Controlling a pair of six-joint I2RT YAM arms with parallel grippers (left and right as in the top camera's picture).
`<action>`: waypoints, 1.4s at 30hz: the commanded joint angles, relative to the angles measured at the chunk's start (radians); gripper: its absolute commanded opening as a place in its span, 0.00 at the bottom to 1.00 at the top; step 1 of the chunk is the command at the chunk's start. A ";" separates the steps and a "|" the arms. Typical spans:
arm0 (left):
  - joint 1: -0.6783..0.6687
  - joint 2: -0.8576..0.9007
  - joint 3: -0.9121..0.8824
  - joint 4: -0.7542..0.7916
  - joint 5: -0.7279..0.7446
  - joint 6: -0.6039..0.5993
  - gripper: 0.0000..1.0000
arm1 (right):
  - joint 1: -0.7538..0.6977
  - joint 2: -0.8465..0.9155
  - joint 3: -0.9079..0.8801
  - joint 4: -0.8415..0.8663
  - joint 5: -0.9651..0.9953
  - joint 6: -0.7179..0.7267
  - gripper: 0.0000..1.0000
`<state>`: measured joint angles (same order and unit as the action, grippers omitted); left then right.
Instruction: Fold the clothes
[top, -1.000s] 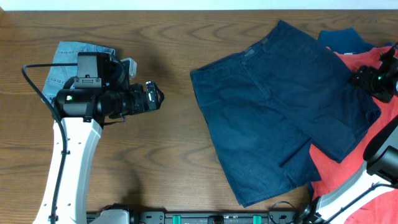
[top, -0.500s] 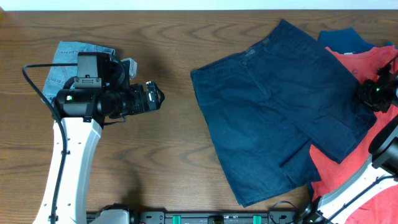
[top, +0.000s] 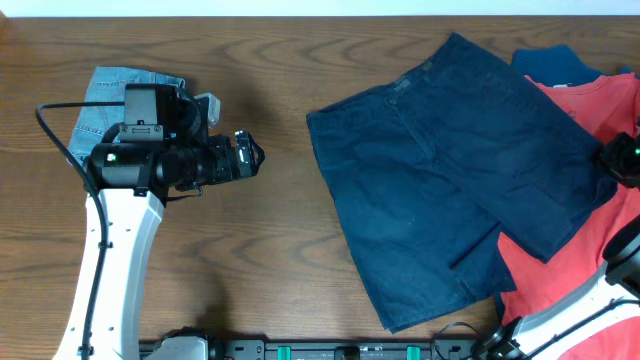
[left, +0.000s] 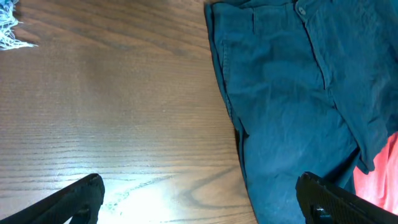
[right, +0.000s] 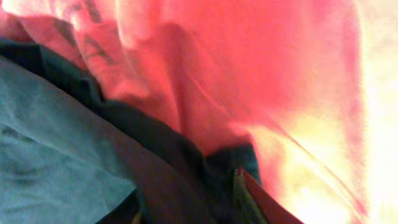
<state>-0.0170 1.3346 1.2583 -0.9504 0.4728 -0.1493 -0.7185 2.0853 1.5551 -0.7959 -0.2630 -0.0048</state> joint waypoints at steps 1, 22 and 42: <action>-0.003 0.004 0.014 0.006 0.018 0.017 0.99 | -0.006 -0.020 -0.006 -0.008 -0.002 0.008 0.59; -0.003 0.004 0.014 0.013 0.018 0.017 0.99 | 0.062 -0.038 -0.149 0.131 -0.122 0.034 0.12; -0.003 0.004 0.014 0.013 0.018 0.017 0.99 | 0.062 -0.196 -0.134 0.107 -0.126 0.094 0.36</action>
<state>-0.0170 1.3346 1.2583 -0.9375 0.4732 -0.1493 -0.6632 1.9263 1.3952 -0.6880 -0.3580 0.0742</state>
